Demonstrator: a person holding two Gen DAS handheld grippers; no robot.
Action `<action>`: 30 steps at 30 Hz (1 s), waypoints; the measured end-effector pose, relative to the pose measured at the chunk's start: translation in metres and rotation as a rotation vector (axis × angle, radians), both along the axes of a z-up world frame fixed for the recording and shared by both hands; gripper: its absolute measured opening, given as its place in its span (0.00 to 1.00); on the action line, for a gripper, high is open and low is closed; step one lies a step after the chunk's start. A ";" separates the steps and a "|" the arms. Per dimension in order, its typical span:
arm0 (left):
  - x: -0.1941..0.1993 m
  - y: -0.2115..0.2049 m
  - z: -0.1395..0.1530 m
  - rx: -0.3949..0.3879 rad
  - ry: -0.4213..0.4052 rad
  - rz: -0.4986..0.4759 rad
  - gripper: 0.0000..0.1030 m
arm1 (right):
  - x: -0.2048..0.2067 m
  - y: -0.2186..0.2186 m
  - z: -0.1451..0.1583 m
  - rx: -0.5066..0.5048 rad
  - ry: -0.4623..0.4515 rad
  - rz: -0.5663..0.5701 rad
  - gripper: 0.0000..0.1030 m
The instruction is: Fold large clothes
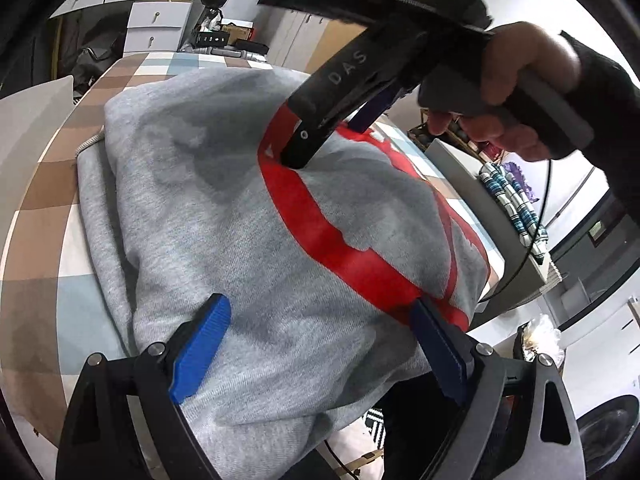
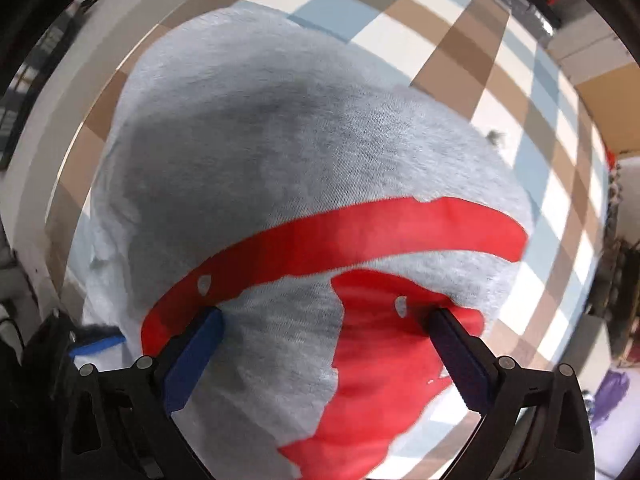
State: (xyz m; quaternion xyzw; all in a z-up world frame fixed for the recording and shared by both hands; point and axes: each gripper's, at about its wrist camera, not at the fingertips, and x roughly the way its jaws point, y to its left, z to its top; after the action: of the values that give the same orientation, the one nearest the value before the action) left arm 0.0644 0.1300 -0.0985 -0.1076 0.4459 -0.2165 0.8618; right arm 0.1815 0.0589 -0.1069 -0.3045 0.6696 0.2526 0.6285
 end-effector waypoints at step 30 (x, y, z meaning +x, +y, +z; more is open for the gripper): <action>-0.002 -0.004 -0.001 -0.005 -0.014 -0.013 0.85 | 0.072 0.024 -0.027 0.068 0.062 -0.179 1.00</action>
State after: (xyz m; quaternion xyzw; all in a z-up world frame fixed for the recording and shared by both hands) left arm 0.0619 0.1262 -0.0994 -0.1056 0.4400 -0.2238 0.8632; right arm 0.2539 0.0829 -0.1335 -0.2138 0.7044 0.2275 0.6375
